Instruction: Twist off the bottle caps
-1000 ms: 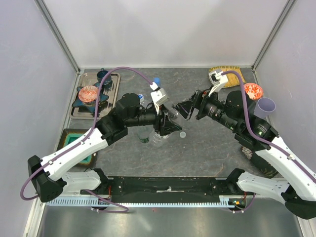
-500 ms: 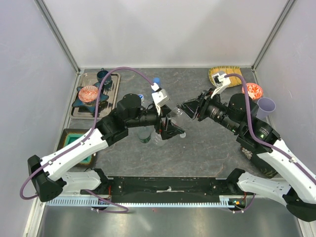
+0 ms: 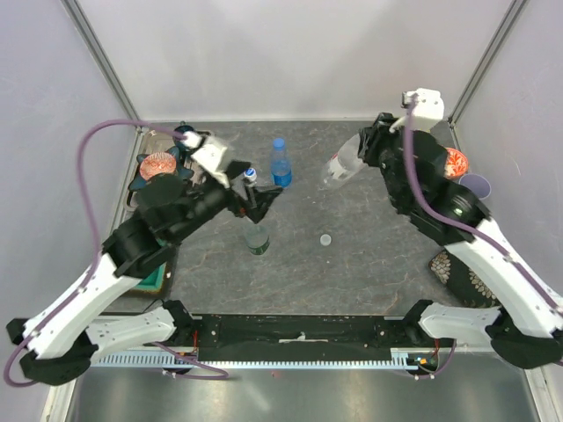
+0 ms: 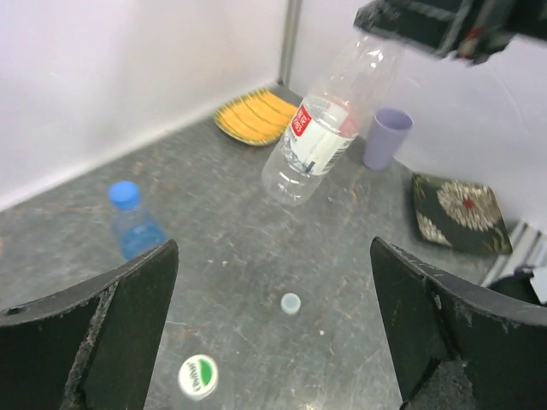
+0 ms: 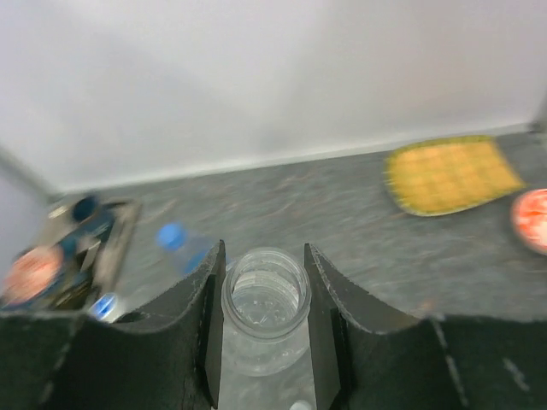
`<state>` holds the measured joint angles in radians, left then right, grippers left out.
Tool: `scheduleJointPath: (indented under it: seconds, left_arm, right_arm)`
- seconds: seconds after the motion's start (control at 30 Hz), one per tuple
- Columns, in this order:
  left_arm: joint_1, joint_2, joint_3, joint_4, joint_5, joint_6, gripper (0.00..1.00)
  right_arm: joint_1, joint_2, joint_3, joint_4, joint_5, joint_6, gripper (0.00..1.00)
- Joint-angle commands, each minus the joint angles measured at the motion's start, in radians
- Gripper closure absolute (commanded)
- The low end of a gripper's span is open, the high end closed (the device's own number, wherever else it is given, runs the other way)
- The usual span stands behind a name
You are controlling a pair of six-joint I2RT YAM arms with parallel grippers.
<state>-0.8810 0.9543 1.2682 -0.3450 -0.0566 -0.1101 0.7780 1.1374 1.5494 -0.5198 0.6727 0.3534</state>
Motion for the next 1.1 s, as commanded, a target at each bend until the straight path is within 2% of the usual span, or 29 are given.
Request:
scheduleJointPath:
  seconds: [0.0,0.07,0.13,0.27,0.37,0.67,0.97,1.07]
  left_arm:
    - [0.001,-0.123,-0.074,0.024,-0.169,0.018,0.00]
    - [0.002,-0.159,-0.108,0.043,-0.160,0.004,0.00]
    - [0.002,-0.201,-0.151,0.041,-0.155,-0.010,0.01]
    - [0.001,-0.261,-0.210,0.017,-0.140,-0.049,0.00]
    - [0.001,-0.299,-0.254,0.009,-0.141,-0.066,0.01]
    - [0.002,-0.292,-0.313,0.014,-0.163,-0.051,0.01]
    - [0.001,-0.250,-0.334,0.040,-0.147,-0.053,0.00]
    - [0.001,-0.247,-0.326,0.038,-0.126,-0.060,0.00]
  right_arm:
    - [-0.068,0.143,-0.052,0.183,0.362,-0.135,1.00]
    - [-0.150,0.229,-0.057,0.248,0.375,-0.145,1.00]
    - [-0.251,0.290,-0.020,0.270,0.312,-0.079,1.00]
    - [-0.382,0.460,0.050,0.277,0.208,-0.018,1.00]
    - [-0.434,0.574,0.121,0.287,0.176,-0.008,1.00]
    - [-0.487,0.746,0.127,0.376,0.174,-0.019,1.00]
    - [-0.487,0.756,0.046,0.388,0.168,-0.001,1.00]
    - [-0.487,0.757,0.026,0.365,0.162,0.012,0.90]
